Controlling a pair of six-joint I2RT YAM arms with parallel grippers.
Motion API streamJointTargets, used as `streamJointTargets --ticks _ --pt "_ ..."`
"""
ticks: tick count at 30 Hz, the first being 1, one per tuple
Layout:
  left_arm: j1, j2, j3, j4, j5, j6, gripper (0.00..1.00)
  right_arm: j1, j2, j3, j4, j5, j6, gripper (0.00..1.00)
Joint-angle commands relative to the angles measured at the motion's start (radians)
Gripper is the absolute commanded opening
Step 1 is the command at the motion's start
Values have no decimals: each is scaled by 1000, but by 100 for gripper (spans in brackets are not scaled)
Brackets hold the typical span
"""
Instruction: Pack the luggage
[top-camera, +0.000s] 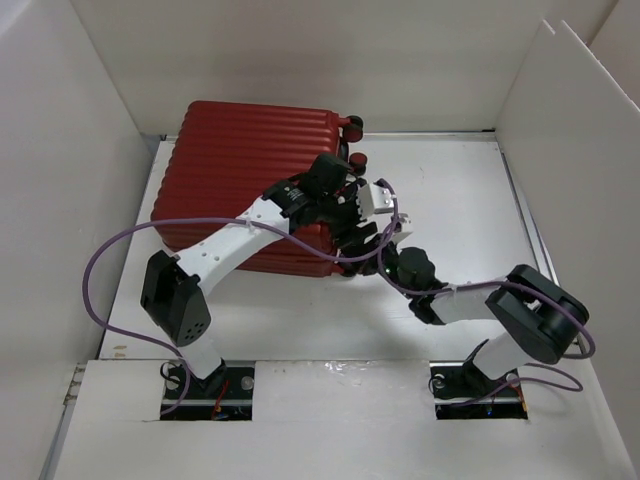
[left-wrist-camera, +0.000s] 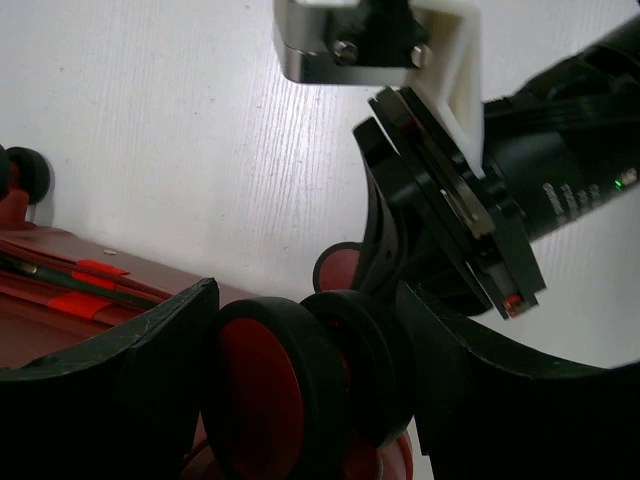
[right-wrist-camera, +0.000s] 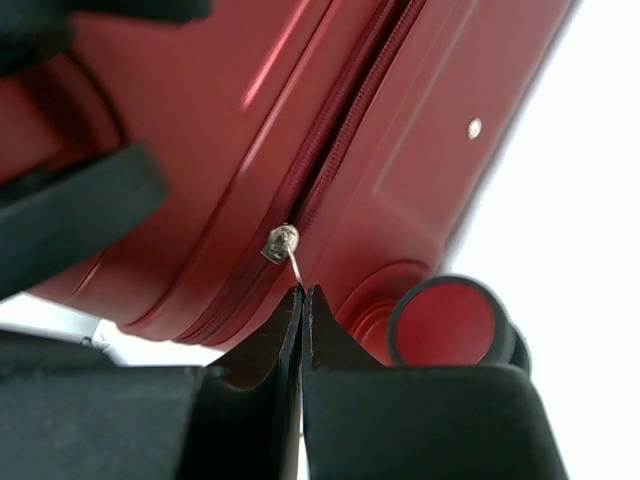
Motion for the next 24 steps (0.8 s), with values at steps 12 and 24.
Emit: streamJointTargets --ticks 12,24 --pt "79 -198 -32 -275 62 41 0 -160 204 190 37 -224 -146 0" --pt "79 -229 -17 -427 165 261 0 -162 160 77 131 -599 -325 59"
